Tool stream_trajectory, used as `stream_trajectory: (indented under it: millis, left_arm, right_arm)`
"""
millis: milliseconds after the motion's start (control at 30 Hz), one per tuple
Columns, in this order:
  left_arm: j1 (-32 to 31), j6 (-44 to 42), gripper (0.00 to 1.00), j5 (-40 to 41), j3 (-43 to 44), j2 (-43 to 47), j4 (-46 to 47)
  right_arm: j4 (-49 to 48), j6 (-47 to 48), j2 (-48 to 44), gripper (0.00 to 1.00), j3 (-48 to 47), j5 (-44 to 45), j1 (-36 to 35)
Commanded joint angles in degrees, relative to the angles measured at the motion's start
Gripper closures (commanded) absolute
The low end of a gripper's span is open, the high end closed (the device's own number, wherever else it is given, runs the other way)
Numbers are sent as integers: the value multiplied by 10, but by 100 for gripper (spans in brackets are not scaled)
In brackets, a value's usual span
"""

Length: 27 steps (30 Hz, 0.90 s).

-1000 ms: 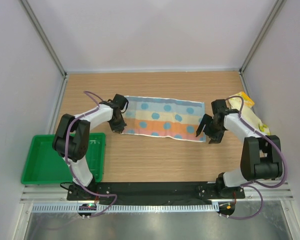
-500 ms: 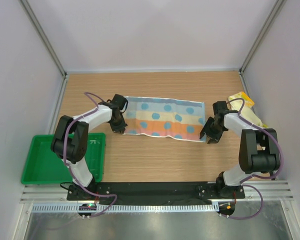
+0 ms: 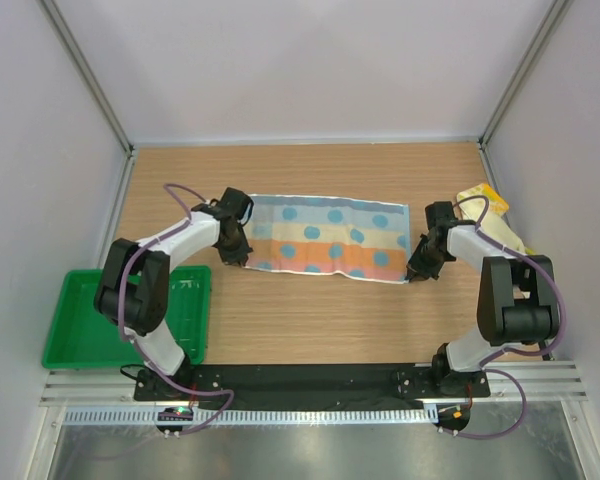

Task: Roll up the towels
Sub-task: Flatten the towel, then fold the towel

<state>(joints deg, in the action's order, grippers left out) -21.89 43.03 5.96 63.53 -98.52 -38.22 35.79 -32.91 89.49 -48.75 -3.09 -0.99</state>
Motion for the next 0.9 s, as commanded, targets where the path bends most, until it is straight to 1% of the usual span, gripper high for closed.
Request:
stream_trajectory:
  millis: [0,33,300,633,700,733,800,867]
  left_arm:
    - [2,-9,100,1,1,38,-13]
    - [2,-11,100,1,0,43,-20]
    - [2,-7,100,0,-55,119,-33]
    - [2,-28,100,-47,-79,134,-38]
    - [2,-31,100,-55,-85,156,-21]
    - [2,-33,100,-76,-92,168,-13]
    - [1,-46,100,-88,-96,201,7]
    - [2,-54,100,-84,-97,237,15]
  right_arm:
    - [14,1,-33,99,-19,6,2]
    - [19,1,-39,99,-23,5,18]
    - [66,-1,-120,99,-36,22,36]
    - [78,12,-155,99,-22,19,49]
    - [83,17,-160,99,-24,17,49]
    - [86,19,-162,99,-27,14,49]
    - [87,22,-169,99,-32,5,49]
    - [89,23,-172,99,-41,-3,49]
